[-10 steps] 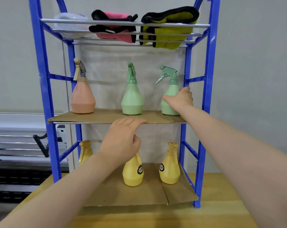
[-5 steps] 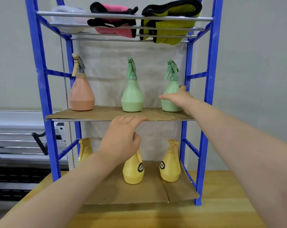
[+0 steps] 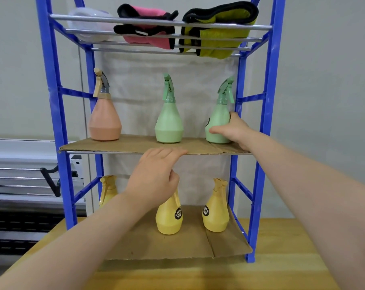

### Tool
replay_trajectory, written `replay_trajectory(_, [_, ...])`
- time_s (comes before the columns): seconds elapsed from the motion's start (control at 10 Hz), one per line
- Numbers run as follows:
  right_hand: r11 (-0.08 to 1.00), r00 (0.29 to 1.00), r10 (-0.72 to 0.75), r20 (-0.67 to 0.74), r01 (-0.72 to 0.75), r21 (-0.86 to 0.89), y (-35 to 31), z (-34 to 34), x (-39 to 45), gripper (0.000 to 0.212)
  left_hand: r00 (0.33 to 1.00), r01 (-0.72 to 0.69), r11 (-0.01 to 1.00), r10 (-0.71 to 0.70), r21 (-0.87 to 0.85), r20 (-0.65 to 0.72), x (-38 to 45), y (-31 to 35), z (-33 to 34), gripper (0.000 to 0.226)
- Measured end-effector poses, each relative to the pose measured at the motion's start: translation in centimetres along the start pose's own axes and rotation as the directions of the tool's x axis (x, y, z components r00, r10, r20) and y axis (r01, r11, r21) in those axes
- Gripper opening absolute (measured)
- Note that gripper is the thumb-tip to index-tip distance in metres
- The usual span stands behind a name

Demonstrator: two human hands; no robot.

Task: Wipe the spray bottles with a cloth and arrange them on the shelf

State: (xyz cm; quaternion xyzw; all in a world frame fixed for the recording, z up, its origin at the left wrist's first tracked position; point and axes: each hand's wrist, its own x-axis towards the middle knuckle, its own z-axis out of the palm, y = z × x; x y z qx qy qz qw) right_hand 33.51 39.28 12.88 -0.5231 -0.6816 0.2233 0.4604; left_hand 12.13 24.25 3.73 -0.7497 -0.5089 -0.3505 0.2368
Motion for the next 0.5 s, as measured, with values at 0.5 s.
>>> replay_trajectory(0.5, [0.932, 0.999, -0.017, -0.028, 0.006, -0.362, -1.3, 0.7, -5.4, 0.103, 0.996, 0.038, 0.998, -0.042, 0.049, 0.079, -0.8, 0.0, -1.3, 0.061])
